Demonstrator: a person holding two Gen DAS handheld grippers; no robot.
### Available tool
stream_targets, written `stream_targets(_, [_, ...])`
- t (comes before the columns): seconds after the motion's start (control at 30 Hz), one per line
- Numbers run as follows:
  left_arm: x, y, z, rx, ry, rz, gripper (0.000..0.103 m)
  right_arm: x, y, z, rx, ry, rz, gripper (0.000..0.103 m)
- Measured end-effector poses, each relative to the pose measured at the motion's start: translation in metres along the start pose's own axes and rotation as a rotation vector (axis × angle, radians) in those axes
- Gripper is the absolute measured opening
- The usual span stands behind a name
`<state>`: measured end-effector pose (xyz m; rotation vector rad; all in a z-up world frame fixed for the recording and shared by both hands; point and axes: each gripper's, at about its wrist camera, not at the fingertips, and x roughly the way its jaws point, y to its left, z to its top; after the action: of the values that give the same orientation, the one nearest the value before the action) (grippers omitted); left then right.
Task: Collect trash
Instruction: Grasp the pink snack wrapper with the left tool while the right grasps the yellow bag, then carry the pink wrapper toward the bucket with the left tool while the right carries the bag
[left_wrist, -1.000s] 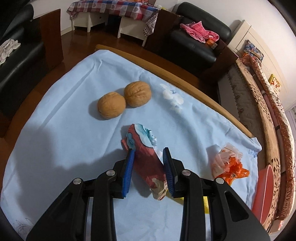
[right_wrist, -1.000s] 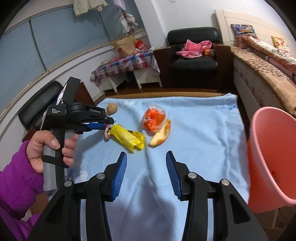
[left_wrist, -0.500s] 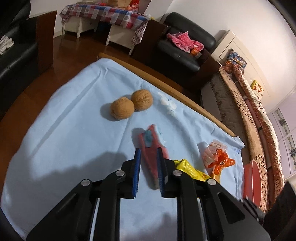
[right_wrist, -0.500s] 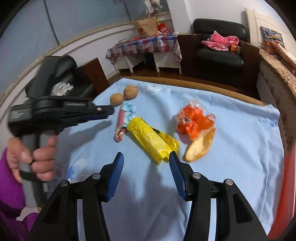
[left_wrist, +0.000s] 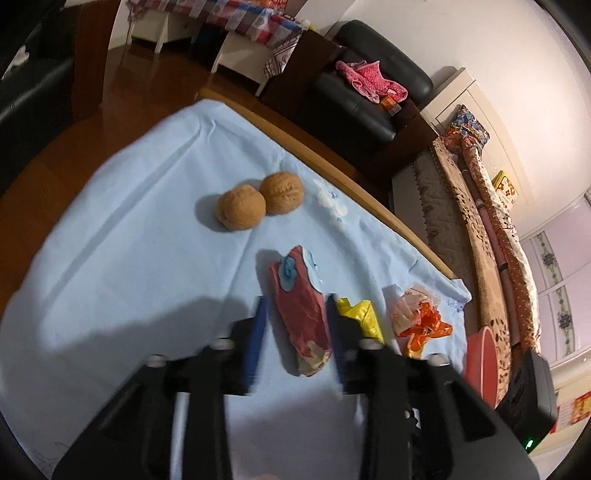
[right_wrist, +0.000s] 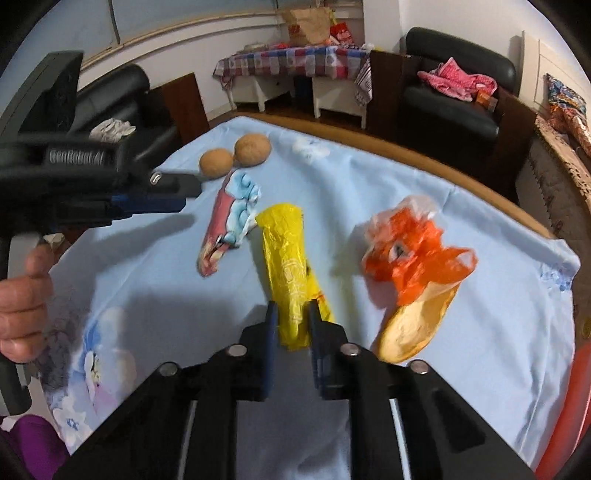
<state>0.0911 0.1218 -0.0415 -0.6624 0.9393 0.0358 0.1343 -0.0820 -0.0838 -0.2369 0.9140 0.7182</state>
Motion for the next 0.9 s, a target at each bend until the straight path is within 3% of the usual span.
stream_targets(0.3, [0.019, -0.02, -0.009, 0.048, 0.037, 0.072, 0.04, -0.045, -0.006, -0.019, 0.096, -0.07, 0.034, 0.007])
stream_targets(0.47, [0.027, -0.035, -0.022, 0.136, -0.01, 0.174, 0.039, -0.067, -0.018, -0.035, 0.167, -0.099, 0.026, 0.007])
stream_targets(0.67, [0.033, -0.045, -0.033, 0.228, -0.061, 0.23, 0.039, -0.085, -0.031, -0.047, 0.238, -0.126, 0.02, 0.007])
stream_targets(0.9, [0.027, -0.049, -0.04, 0.256, -0.081, 0.23, 0.024, -0.101, -0.034, -0.053, 0.273, -0.161, 0.017, 0.007])
